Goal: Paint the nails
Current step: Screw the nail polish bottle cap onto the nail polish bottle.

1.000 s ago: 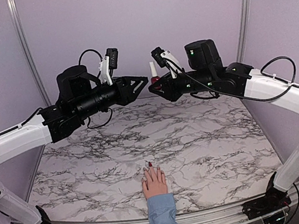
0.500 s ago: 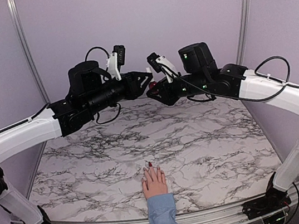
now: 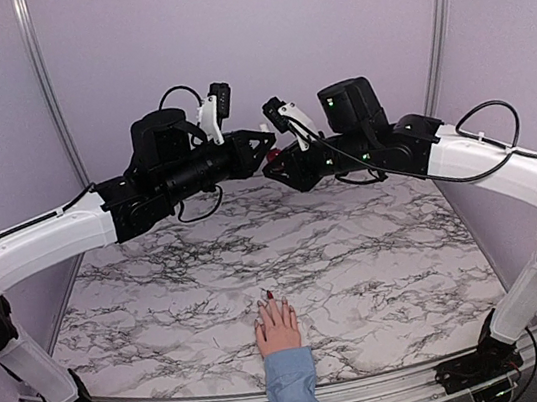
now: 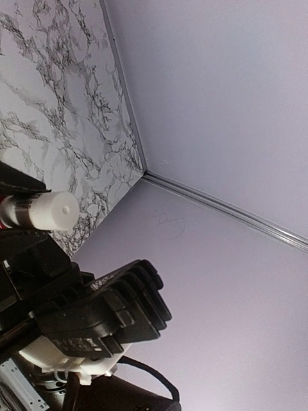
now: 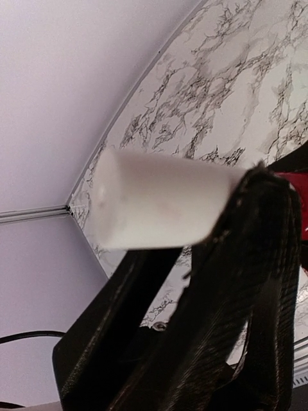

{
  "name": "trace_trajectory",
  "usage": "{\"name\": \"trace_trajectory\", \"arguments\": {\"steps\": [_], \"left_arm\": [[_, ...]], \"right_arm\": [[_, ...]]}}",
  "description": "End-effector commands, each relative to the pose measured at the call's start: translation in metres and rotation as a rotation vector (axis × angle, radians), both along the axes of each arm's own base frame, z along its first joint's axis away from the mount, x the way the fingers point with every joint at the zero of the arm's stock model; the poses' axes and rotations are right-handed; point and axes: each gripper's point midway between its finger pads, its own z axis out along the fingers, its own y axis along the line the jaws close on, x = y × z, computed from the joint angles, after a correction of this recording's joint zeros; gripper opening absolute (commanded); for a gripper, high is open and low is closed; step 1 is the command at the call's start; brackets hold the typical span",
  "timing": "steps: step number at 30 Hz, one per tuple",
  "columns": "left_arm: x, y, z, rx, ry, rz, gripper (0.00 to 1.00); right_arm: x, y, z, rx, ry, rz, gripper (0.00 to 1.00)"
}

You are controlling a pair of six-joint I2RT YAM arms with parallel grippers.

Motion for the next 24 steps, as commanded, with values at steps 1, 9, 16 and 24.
{"name": "trace_trajectory", "arguments": {"steps": [1,9,16,24], "left_arm": [[-0.005,0.002,0.003,0.002,0.0,-0.024,0.0],[-0.026,0.006,0.008,0.005,-0.039,-0.187,0.0],[-0.058,-0.005,0.004,-0.002,-0.063,-0.44,0.0],[-0.092,-0.006,0.002,-0.014,-0.106,-0.69,0.0]], "right_arm": [[-0.011,0.015,0.04,0.075,-0.06,0.078,0.0],[-0.043,0.019,0.079,0.16,-0.132,0.258,0.0],[-0.085,0.025,0.111,0.257,-0.211,0.492,0.0],[-0.119,0.022,0.135,0.35,-0.237,0.667,0.0]]}}
